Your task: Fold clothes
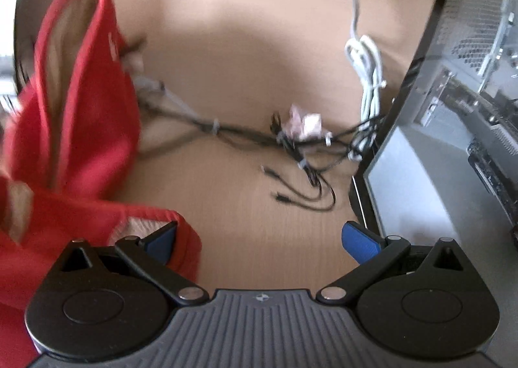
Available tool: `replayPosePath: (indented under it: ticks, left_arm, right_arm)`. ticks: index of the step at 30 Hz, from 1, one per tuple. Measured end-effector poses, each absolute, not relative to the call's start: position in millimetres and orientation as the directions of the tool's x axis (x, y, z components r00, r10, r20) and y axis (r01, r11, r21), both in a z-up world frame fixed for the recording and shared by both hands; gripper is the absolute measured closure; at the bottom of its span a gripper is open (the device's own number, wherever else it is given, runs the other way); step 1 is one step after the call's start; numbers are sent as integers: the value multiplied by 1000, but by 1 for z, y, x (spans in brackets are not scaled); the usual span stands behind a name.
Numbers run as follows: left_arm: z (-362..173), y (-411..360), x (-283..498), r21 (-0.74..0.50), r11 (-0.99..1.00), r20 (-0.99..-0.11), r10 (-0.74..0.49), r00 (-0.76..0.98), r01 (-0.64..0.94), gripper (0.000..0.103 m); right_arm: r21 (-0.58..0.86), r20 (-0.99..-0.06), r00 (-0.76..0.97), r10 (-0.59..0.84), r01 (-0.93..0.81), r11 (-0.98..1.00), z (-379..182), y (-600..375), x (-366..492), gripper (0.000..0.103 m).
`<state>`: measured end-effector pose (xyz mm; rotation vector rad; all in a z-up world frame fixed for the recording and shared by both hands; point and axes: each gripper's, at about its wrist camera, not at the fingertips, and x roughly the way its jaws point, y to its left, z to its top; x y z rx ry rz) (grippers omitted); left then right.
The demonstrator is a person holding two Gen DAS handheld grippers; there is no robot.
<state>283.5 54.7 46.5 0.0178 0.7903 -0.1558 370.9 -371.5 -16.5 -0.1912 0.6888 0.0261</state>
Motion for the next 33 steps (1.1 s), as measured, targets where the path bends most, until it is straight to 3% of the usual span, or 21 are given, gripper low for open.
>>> replayPosePath:
  ticks: [3, 6, 11, 14, 16, 19, 22, 26, 30, 33]
  left_arm:
    - [29, 39, 289, 8, 987, -743, -103, 661, 163, 0]
    - [15, 34, 308, 141, 987, -748, 53, 661, 80, 0]
    - [12, 51, 333, 179, 978, -722, 206, 661, -109, 0]
    - [27, 58, 325, 174, 970, -688, 244, 683, -170, 0]
    - [41, 63, 313, 153, 971, -664, 239, 708, -184, 0]
    - [61, 64, 297, 104, 982, -633, 188, 751, -158, 0]
    - [74, 57, 282, 2, 999, -626, 37, 779, -46, 0]
    - [70, 36, 281, -59, 991, -635, -130, 761, 120, 0]
    - [49, 14, 302, -53, 990, -652, -136, 746, 134, 0]
    - [38, 13, 316, -163, 982, -636, -178, 751, 95, 0]
  right_arm:
    - [-52, -555, 830, 50, -94, 994, 13, -383, 351, 0]
    - [12, -511, 850, 129, -143, 990, 30, -382, 336, 0]
    - [-27, -564, 776, 283, -360, 933, 21, -349, 314, 0]
    - [-120, -608, 758, 235, -381, 917, 1, -332, 313, 0]
    - [-191, -636, 763, 117, -302, 934, -18, -328, 328, 0]
    - [-241, -684, 714, -152, -23, 970, -48, -347, 371, 0]
    - [-109, -736, 658, -158, 115, 987, -57, -369, 391, 0]
    - [-191, -642, 734, -223, 129, 973, -36, -355, 377, 0]
    - [-96, -531, 846, -56, 5, 995, 14, -348, 349, 0]
    - [27, -517, 842, 158, -168, 985, 38, -336, 335, 0]
